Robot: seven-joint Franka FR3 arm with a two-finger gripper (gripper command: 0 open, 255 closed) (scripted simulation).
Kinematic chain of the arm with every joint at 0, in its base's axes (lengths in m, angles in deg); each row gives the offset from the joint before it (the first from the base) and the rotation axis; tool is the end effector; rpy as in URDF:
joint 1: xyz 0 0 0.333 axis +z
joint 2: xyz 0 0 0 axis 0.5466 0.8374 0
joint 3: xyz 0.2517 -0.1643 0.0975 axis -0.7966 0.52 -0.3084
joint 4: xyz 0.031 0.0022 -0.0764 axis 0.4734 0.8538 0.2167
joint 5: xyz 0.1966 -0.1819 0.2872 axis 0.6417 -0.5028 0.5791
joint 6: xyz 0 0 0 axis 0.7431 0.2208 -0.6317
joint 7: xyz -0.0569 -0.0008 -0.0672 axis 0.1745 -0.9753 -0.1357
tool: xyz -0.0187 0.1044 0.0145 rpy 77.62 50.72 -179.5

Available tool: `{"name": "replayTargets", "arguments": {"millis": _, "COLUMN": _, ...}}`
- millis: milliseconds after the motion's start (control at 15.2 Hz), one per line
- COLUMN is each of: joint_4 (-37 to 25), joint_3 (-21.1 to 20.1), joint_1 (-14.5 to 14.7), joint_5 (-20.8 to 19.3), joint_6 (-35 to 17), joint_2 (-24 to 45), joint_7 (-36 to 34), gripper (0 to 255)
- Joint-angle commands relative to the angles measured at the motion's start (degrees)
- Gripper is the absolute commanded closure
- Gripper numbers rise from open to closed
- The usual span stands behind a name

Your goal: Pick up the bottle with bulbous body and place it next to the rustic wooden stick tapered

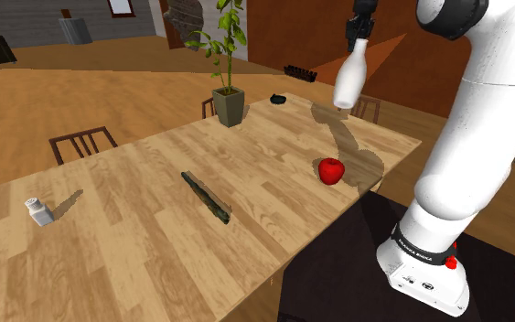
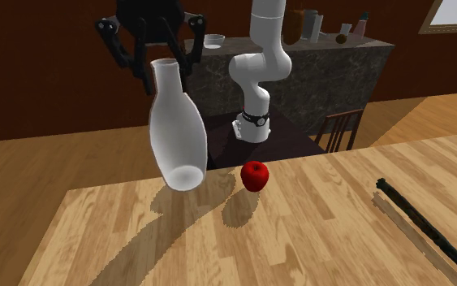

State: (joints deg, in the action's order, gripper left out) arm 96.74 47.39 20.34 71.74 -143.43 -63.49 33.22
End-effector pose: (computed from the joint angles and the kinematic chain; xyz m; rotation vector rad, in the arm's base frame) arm 0.4271 -0.4003 0.6366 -3.1050 0.3292 0.0052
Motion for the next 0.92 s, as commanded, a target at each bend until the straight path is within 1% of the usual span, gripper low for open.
{"name": "replayTargets", "arguments": {"millis": 0, "joint_4": -2.4, "joint_3": 0.1, "joint_1": -0.3, "joint_5": 0.4, "joint_6": 1.9, "joint_2": 0.6, "joint_7": 0.1, "gripper": 255}}
{"name": "replayTargets", "arguments": {"millis": 528, "joint_4": -14.7, "joint_3": 0.7, "joint_1": -3.0, "joint_5": 3.3, "joint_6": 10.3, "joint_2": 5.2, "joint_7": 1.3, "gripper": 255}}
{"name": "replayTargets", "arguments": {"millis": 858, "joint_4": -25.4, "joint_3": 0.9, "joint_1": -6.3, "joint_5": 6.4, "joint_6": 16.9, "joint_2": 9.9, "joint_7": 2.2, "gripper": 255}}
